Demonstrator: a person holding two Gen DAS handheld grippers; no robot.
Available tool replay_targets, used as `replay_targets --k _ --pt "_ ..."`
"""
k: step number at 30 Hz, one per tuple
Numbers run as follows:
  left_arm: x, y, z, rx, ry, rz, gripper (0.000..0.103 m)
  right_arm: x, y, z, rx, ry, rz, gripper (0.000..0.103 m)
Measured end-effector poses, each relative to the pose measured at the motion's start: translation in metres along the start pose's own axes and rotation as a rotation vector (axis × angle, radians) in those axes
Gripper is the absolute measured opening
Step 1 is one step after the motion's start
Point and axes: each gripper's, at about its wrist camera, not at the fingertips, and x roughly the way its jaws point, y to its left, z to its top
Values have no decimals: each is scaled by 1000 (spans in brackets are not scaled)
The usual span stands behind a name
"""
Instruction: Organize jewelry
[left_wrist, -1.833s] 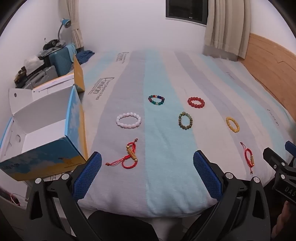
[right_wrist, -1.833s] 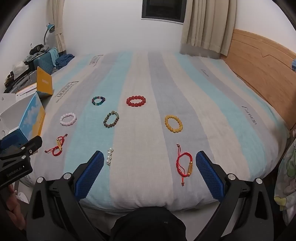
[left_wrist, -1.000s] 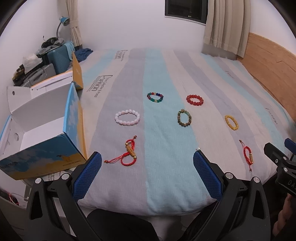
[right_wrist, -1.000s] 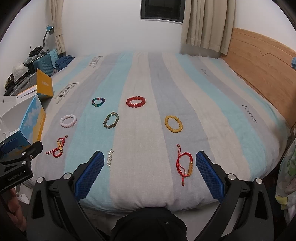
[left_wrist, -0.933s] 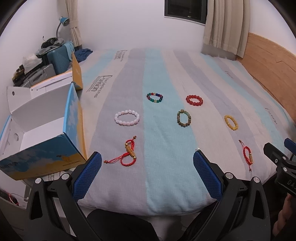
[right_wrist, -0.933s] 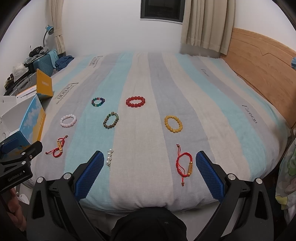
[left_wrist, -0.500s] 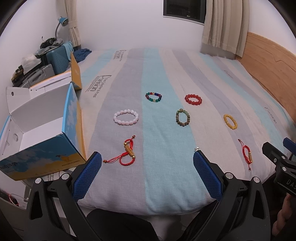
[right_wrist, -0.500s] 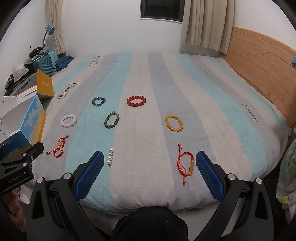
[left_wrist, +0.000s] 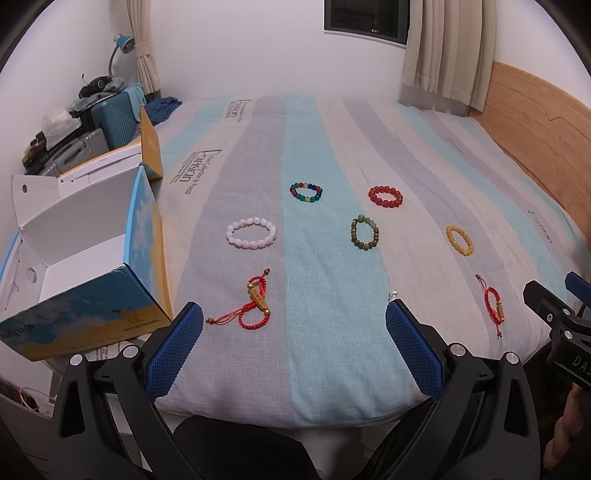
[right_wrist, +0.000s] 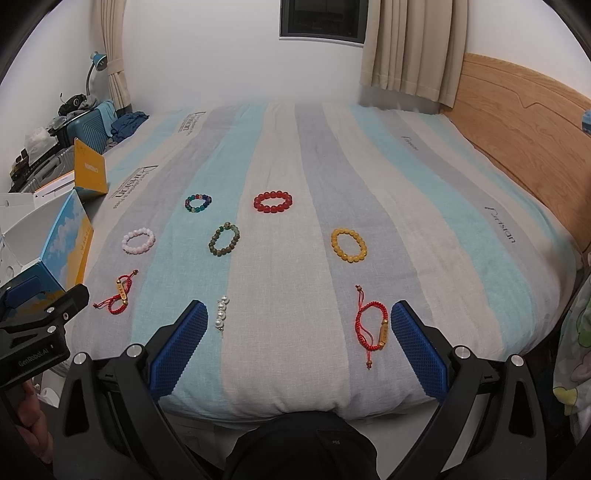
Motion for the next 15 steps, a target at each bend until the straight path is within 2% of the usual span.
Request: replay_targets --k 15 --pt "0 0 0 5 0 5 97 -1 0 0 2 -2 2 96"
